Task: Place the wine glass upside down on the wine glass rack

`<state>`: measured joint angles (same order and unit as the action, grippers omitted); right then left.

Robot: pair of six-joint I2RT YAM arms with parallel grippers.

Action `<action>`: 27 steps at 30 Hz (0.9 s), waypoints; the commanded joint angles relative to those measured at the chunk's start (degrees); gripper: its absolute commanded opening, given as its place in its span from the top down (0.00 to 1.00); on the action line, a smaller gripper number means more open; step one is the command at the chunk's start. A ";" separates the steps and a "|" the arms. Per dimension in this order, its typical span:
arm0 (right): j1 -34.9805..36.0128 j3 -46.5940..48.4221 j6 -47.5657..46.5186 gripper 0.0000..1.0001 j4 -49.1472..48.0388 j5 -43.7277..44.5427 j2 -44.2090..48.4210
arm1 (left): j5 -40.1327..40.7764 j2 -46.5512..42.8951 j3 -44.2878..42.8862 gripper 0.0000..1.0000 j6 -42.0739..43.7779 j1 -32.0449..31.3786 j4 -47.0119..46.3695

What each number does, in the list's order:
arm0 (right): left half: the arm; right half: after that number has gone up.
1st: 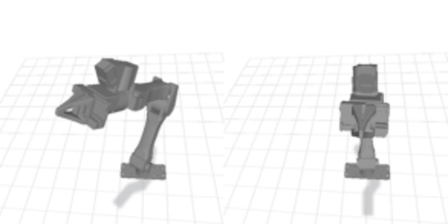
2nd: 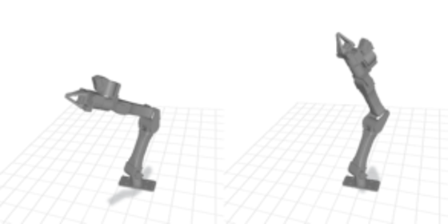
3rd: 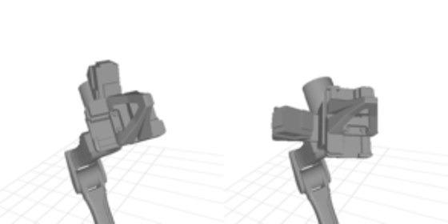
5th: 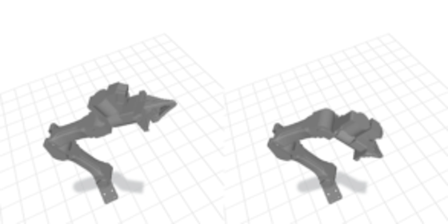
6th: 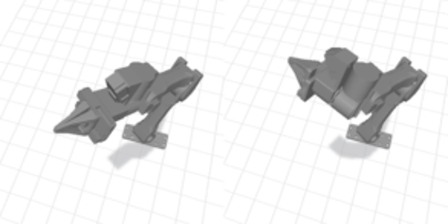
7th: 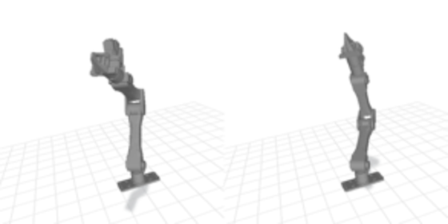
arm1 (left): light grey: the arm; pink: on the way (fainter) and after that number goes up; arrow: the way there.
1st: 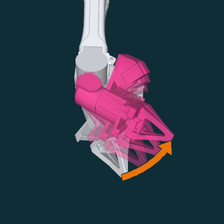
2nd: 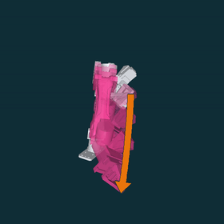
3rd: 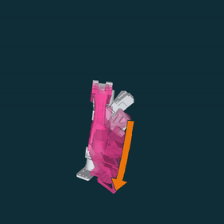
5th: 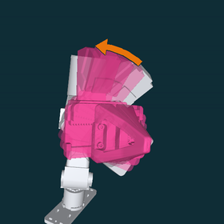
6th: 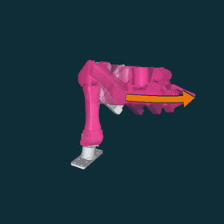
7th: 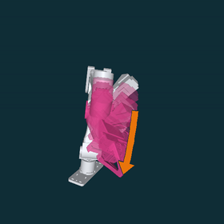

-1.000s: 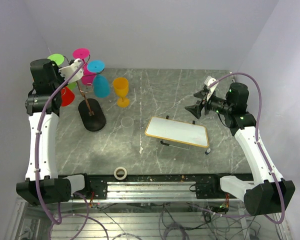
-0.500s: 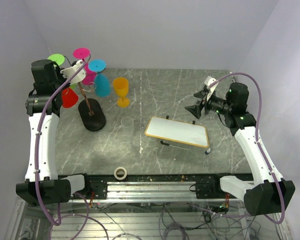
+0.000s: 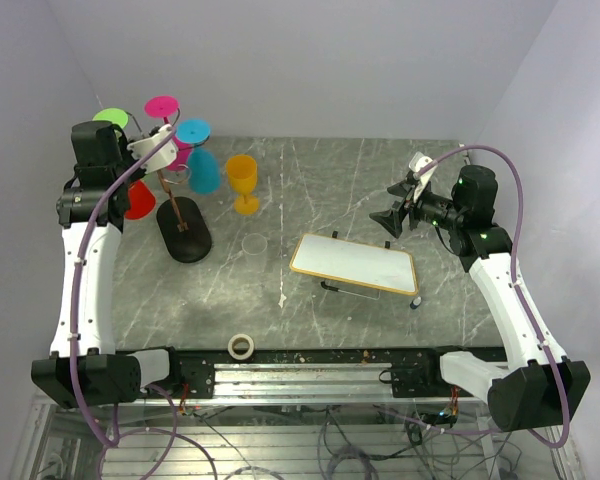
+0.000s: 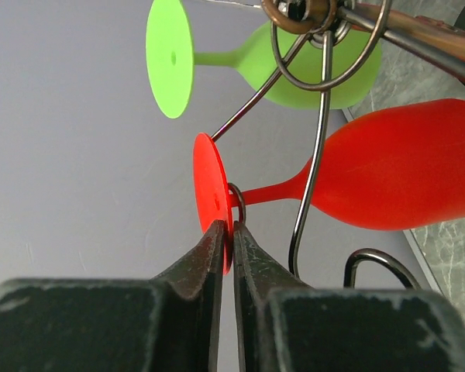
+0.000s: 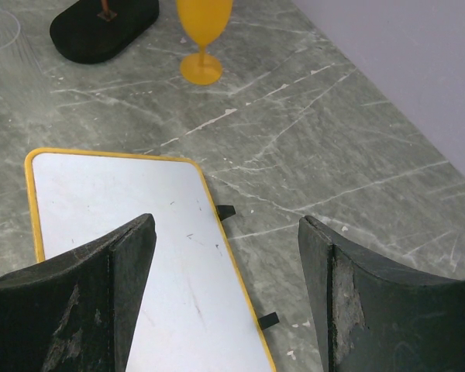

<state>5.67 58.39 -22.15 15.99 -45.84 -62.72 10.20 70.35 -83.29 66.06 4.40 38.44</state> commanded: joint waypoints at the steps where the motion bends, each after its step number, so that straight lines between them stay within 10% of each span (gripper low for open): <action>1: -0.22 -0.73 -0.81 0.26 -1.18 -0.52 0.56 | -0.37 -0.58 0.94 0.81 -0.22 -0.92 0.64; 27: -0.27 -2.38 -0.45 0.25 -1.61 -0.38 0.61 | -1.53 -10.59 3.56 0.50 -2.98 -1.07 -4.22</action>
<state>5.67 56.38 -22.15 15.68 -45.82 -62.72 9.65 62.85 -81.93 65.54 3.64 40.03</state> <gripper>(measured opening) 0.745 0.440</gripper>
